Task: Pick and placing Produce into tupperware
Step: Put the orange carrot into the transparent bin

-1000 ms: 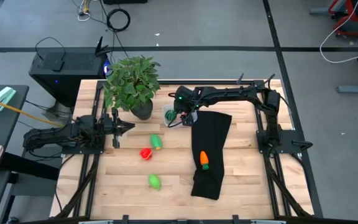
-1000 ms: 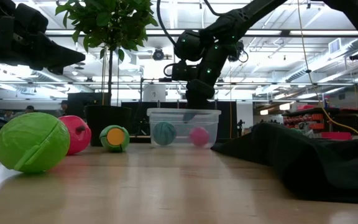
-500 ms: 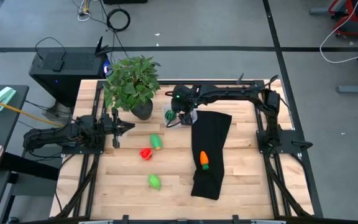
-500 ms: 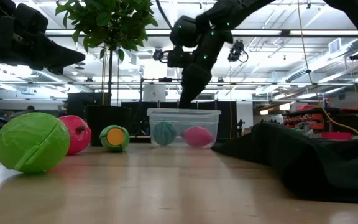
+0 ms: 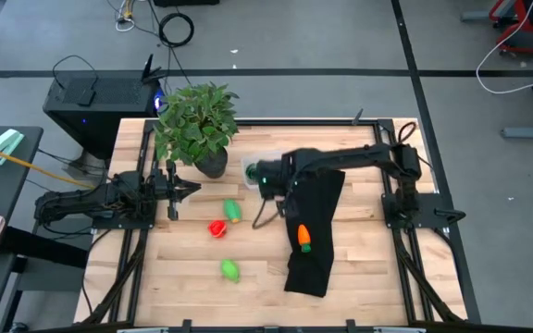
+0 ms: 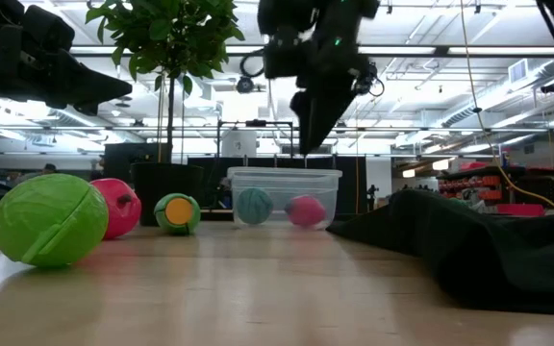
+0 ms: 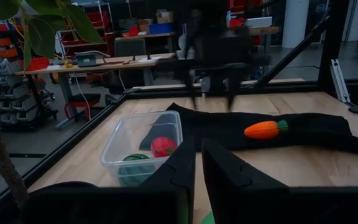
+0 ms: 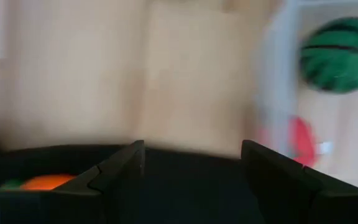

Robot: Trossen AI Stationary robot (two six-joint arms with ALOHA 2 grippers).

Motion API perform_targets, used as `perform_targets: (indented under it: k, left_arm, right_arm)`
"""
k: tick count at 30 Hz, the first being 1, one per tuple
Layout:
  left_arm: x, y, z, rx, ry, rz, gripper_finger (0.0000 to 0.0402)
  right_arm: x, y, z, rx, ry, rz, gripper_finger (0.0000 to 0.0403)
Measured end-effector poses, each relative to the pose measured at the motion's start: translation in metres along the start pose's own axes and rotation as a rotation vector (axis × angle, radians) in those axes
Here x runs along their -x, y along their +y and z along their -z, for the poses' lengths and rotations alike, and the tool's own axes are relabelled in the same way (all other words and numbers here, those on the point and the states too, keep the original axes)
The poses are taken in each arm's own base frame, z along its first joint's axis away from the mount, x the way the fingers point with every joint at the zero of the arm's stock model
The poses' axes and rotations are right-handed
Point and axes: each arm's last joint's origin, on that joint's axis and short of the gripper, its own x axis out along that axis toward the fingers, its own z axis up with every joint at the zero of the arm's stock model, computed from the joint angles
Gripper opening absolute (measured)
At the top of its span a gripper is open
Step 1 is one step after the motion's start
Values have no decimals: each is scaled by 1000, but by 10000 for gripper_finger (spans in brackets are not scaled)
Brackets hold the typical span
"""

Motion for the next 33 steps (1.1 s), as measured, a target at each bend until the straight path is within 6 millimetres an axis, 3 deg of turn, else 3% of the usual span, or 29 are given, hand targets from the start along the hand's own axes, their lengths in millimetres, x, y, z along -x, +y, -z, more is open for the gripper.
perform_targets:
  k: [8,15,20,33]
  left_arm:
    - [0,0,0,0,0,0,32]
    - [0,0,0,1,0,0,40]
    - [0,0,0,3,0,0,35]
    - [0,0,0,0,-1,0,39]
  right_arm:
    - [0,69,3,21,87,-10,272]
    - [-5,107,12,45,112,110,271]
    - [-15,114,24,-1,174,180,271]
    - [-33,110,47,-62,302,263,271]
